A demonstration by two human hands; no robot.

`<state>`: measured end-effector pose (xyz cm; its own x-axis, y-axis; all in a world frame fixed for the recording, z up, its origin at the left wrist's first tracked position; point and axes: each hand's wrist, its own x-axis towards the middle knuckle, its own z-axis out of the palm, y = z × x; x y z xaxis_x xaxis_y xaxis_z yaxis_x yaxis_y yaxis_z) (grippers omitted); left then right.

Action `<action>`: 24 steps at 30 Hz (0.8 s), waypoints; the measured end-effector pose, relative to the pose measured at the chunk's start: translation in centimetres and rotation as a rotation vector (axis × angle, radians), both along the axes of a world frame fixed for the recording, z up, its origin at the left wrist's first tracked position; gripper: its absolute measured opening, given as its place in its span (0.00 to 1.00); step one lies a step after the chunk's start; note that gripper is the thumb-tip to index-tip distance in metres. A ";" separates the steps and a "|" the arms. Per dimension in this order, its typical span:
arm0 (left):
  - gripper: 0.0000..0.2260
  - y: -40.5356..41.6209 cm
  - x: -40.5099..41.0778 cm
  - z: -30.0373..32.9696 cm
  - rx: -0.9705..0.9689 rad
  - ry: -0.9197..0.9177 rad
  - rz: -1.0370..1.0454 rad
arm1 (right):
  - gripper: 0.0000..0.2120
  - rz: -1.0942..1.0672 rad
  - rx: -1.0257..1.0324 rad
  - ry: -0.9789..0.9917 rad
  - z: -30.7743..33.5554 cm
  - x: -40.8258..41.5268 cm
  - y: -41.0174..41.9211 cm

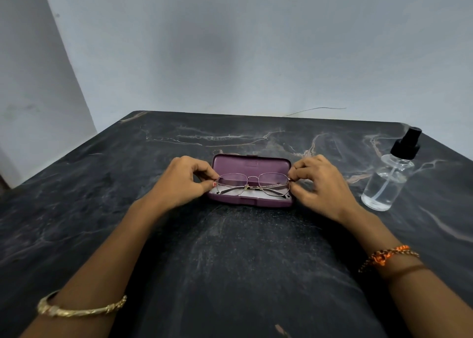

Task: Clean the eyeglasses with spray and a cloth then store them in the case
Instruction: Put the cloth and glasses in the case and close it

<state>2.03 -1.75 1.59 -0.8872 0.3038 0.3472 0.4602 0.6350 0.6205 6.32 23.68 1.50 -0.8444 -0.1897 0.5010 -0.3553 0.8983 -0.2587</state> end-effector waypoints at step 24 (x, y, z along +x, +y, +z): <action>0.17 -0.4 0.3 0.3 -0.006 -0.077 -0.098 | 0.06 0.059 -0.040 -0.063 0.2 0.1 0.1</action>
